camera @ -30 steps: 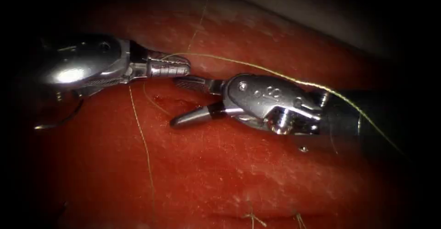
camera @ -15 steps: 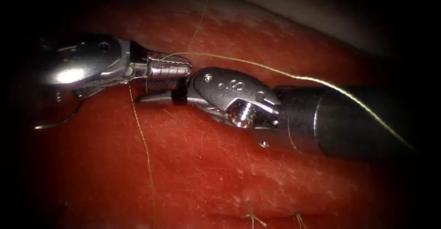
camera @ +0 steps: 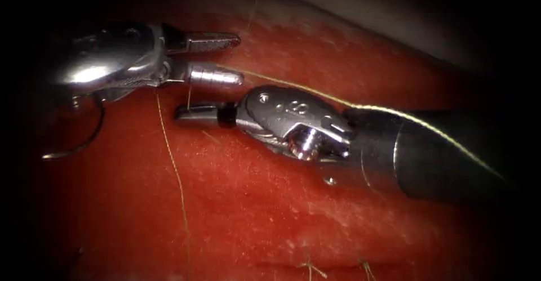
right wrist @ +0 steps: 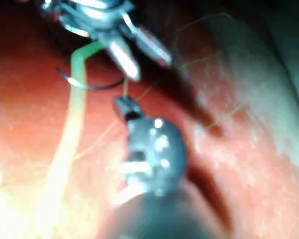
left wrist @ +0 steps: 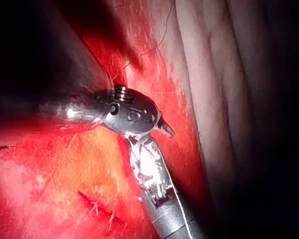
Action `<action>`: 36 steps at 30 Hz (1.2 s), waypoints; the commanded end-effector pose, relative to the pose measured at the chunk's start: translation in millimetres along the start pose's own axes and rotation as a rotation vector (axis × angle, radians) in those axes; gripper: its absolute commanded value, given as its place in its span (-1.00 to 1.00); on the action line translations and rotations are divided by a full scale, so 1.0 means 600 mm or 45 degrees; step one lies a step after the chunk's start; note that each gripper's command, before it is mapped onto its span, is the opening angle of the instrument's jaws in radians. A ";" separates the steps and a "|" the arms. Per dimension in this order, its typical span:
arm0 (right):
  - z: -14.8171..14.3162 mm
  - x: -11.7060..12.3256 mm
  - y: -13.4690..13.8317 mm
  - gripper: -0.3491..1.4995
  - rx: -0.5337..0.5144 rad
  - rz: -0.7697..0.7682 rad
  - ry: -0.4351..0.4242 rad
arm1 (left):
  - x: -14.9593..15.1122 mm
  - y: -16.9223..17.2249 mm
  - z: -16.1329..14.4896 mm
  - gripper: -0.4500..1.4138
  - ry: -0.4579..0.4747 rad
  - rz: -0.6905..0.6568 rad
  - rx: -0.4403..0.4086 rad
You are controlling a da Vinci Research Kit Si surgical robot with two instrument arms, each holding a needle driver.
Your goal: Wound Closure
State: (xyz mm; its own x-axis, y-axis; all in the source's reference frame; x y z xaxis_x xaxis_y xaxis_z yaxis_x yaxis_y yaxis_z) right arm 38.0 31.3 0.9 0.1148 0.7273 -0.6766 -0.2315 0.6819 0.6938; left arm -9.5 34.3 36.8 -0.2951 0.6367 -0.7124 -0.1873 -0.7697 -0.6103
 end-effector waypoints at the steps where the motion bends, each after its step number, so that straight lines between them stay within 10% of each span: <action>1: 0.0019 -0.0002 0.0006 -1.00 -0.007 -0.015 -0.011 | -0.0002 0.0004 0.0007 0.32 -0.084 0.009 0.022; 18: 0.0076 -0.0038 0.0025 -1.00 -0.116 -0.035 -0.247 | 0.0142 0.0159 0.0027 0.30 -0.667 0.551 0.321; 36: 0.0089 -0.0046 0.0023 -1.00 -0.130 -0.036 -0.282 | 0.0096 0.0146 0.0118 0.00 -0.773 0.566 0.344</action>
State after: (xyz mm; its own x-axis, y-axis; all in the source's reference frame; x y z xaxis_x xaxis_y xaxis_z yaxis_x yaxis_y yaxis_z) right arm 41.7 30.4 4.7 0.3312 0.7159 -0.6146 -0.3216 0.6981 0.6398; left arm -19.0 31.1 29.5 -0.8405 0.1907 -0.5072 -0.1301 -0.9797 -0.1527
